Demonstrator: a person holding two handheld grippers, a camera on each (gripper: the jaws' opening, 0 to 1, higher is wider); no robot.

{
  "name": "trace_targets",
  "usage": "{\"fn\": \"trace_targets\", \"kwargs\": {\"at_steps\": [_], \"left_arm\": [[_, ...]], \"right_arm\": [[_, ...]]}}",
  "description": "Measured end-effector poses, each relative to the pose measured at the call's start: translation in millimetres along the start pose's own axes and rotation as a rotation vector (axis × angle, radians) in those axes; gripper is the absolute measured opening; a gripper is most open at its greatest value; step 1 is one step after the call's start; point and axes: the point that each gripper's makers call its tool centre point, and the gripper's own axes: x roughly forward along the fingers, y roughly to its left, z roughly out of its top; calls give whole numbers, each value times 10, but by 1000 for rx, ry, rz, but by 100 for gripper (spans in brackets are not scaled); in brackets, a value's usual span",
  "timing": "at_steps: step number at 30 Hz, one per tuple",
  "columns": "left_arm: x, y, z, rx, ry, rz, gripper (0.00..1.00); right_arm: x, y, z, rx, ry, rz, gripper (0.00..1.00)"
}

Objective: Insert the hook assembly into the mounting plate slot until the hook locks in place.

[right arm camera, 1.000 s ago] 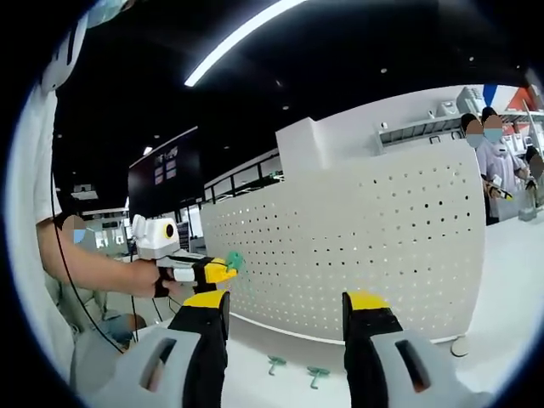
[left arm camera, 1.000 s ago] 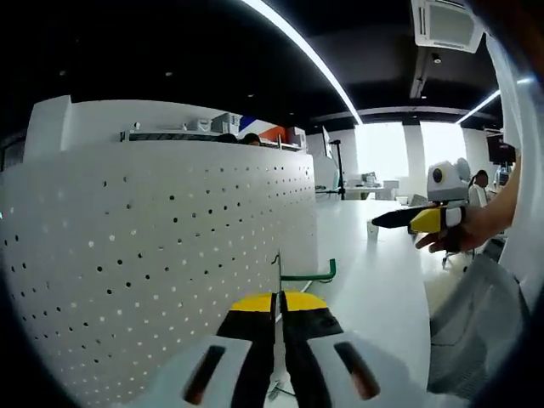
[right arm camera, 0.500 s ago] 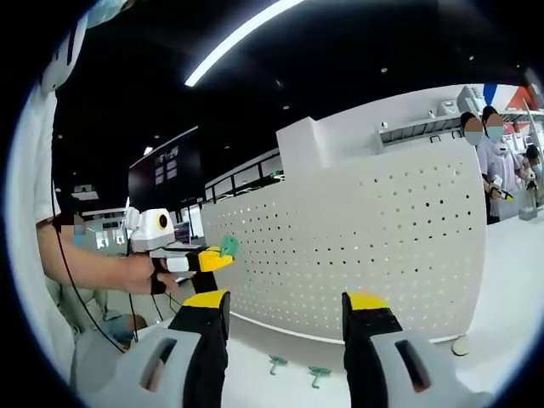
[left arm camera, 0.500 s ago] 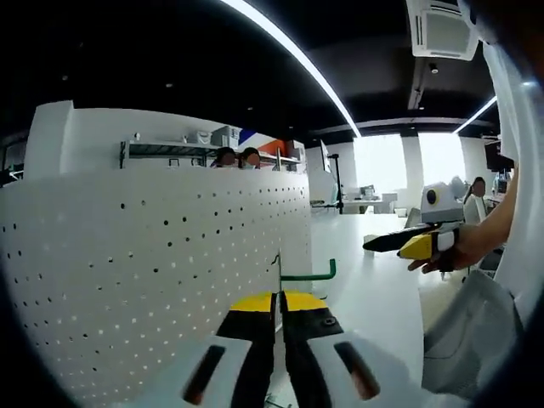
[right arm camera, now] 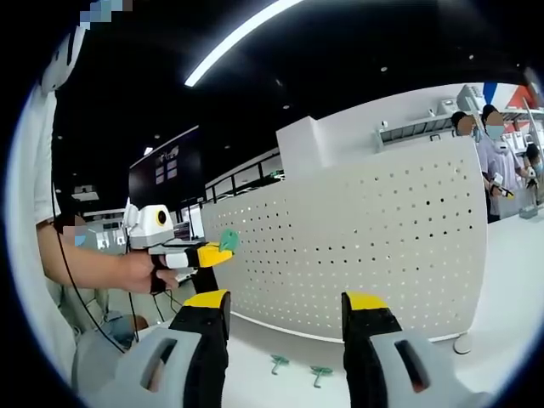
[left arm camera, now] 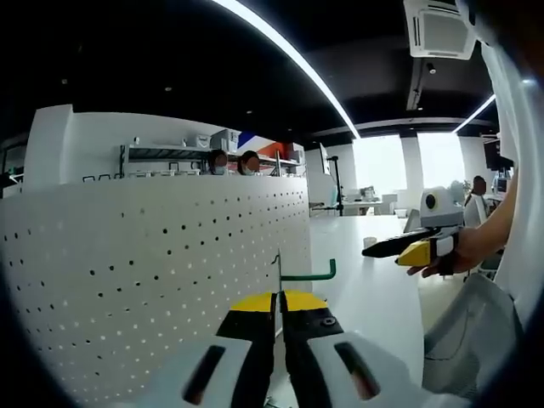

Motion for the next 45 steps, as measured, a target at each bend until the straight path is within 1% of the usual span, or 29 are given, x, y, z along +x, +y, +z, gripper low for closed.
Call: {"fn": "trace_targets", "kwargs": {"at_steps": [2,3,5,6,8,9,11,15,21,27,34,38,41,45], "left_arm": [[-1,-3,-8,3,2,1,2],[-1,-4,-11,1,2,1,2],[-2,-1,-16,2,2,3,2],[-3,-2,-15,-3,1,3,2],[-2,-3,-14,-3,0,4,2],[0,-4,-11,0,0,4,2],[0,-5,-9,-1,0,5,2],[-7,4,-9,0,0,8,2],[-4,-6,-10,3,2,11,2],[19,-29,3,1,-3,14,2],[25,-44,9,4,-5,21,2],[19,-51,4,5,-5,23,2],[13,-62,5,5,-4,24,2],[12,-53,8,5,-5,28,2]], "right_arm": [[0,9,3,35,-5,6,49],[2,32,22,78,-19,18,48],[0,29,9,102,-17,24,47],[0,31,-5,131,-17,31,46],[2,60,-1,234,-32,53,43],[2,60,2,267,-40,63,43],[2,57,1,281,-44,63,42],[17,103,4,280,-41,75,42],[68,150,51,272,-59,77,40],[157,281,92,243,-58,106,33],[271,427,112,240,-64,130,31],[335,514,140,251,-82,135,30],[386,580,146,230,-84,140,30],[468,635,179,225,-90,151,30]]}}
